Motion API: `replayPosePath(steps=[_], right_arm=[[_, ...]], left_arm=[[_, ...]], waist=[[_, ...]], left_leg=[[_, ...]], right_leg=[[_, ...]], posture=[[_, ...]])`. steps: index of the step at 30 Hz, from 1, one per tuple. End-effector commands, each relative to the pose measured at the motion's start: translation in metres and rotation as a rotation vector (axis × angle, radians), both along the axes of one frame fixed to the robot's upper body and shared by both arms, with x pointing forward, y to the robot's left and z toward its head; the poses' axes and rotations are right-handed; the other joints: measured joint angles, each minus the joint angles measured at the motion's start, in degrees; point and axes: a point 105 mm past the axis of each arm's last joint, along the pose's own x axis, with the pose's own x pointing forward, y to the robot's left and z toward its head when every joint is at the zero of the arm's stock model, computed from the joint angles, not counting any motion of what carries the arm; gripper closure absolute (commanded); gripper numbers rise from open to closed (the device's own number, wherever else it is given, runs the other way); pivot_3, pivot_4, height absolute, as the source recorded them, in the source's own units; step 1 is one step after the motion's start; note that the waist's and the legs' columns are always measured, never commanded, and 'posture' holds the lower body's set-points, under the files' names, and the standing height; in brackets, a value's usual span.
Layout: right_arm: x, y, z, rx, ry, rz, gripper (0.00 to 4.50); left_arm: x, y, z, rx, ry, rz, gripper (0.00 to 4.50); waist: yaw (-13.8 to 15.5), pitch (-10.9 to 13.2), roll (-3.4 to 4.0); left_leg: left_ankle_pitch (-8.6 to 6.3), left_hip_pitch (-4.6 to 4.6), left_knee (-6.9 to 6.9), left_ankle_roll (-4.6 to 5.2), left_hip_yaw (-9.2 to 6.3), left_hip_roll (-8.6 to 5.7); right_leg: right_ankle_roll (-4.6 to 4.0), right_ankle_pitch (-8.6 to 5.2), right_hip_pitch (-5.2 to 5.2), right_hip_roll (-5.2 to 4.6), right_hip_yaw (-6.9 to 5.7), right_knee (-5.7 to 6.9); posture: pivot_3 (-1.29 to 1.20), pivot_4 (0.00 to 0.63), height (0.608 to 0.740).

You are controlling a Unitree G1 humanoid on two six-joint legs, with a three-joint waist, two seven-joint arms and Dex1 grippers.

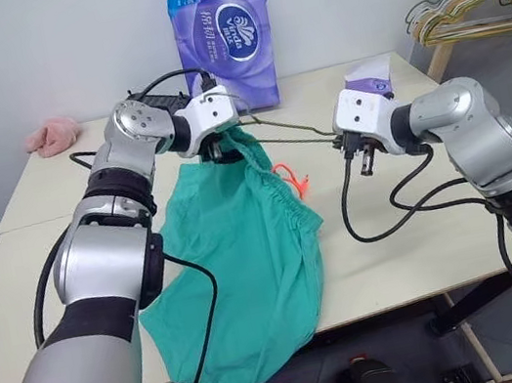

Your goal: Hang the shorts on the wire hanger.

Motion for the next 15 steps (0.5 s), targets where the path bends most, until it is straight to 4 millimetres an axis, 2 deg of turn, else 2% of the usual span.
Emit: replayPosePath(steps=[1, 5, 8, 11, 15], right_arm=[[-0.007, 0.017, 0.026, 0.031, -0.089, 0.079, 4.50], [-0.007, 0.018, 0.027, 0.032, -0.093, 0.080, 4.50], [-0.007, 0.018, 0.028, 0.034, -0.097, 0.078, 4.50], [-0.007, 0.017, 0.029, 0.036, -0.099, 0.077, 4.50], [-0.007, 0.017, 0.029, 0.039, -0.099, 0.076, 4.50]], left_arm=[[-0.001, -0.014, 0.017, 0.006, -0.064, -0.053, 0.03], [-0.004, -0.009, 0.005, 0.083, -0.021, -0.065, 0.03], [-0.004, -0.010, 0.004, 0.083, -0.021, -0.065, 0.03], [-0.003, -0.013, 0.008, 0.044, -0.022, -0.056, 0.60], [-0.004, -0.014, 0.008, 0.056, -0.010, -0.069, 1.82]], waist=[[0.00, 0.00, 0.00], [0.00, 0.00, 0.00], [0.00, 0.00, 0.00], [-0.01, 0.00, 0.00], [-0.01, 0.00, 0.00]], left_leg=[[0.00, 0.00, 0.00, 0.00, 0.00, 0.00], [0.00, 0.00, 0.00, 0.00, 0.01, -0.01], [0.00, 0.00, 0.00, 0.00, 0.01, -0.01], [0.00, 0.00, 0.00, 0.00, 0.00, -0.01], [0.00, 0.00, 0.00, 0.00, 0.01, -0.01]], right_leg=[[0.00, 0.00, 0.00, 0.00, 0.00, 0.00], [0.00, 0.00, 0.00, 0.00, 0.00, 0.00], [0.00, 0.00, 0.00, 0.00, 0.00, 0.01], [0.00, 0.00, 0.00, 0.00, 0.00, 0.00], [0.00, 0.00, 0.00, 0.00, 0.00, 0.00]], posture=[[0.06, 0.032, 0.740], [0.05, 0.031, 0.740], [0.05, 0.032, 0.740], [0.05, 0.034, 0.740], [0.05, 0.034, 0.740]])
